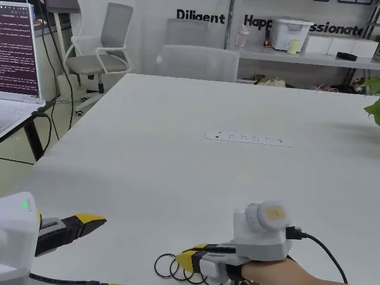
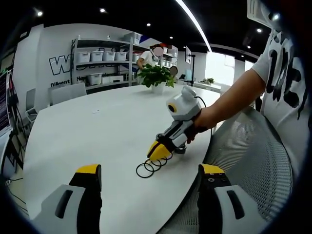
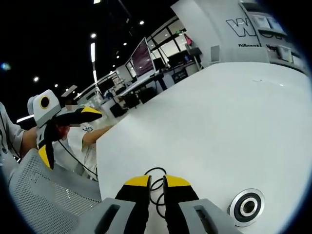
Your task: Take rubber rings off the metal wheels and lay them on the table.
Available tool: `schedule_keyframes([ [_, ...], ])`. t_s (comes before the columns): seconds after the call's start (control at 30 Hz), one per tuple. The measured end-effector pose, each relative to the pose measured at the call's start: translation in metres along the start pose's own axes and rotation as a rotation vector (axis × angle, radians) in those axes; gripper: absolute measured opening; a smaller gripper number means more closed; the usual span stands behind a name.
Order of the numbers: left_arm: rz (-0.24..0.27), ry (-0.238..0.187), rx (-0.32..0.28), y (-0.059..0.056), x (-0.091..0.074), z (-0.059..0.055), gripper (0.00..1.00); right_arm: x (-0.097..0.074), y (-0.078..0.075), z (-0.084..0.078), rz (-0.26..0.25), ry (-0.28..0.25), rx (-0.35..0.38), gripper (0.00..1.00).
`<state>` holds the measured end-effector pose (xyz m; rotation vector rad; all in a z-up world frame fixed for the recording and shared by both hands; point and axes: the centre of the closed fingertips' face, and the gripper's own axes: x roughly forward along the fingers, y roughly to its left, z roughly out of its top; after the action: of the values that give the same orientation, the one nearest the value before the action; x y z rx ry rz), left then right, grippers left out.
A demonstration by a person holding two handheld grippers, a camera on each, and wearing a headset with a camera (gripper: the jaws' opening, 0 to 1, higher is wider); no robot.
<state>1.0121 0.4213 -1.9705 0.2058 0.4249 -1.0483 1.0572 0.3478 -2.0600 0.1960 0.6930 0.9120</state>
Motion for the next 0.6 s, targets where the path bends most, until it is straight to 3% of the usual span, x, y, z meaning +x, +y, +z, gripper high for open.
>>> schedule_keyframes([
  [0.33, -0.013, -0.002, 0.006, -0.003, 0.004, 0.005, 0.79, -0.02, -0.004, 0.015, -0.005, -0.095, 0.04, 0.11],
  [0.6, -0.016, -0.004, 0.009, -0.005, 0.004, 0.007, 0.79, -0.045, -0.003, 0.029, -0.008, -0.145, 0.004, 0.14],
])
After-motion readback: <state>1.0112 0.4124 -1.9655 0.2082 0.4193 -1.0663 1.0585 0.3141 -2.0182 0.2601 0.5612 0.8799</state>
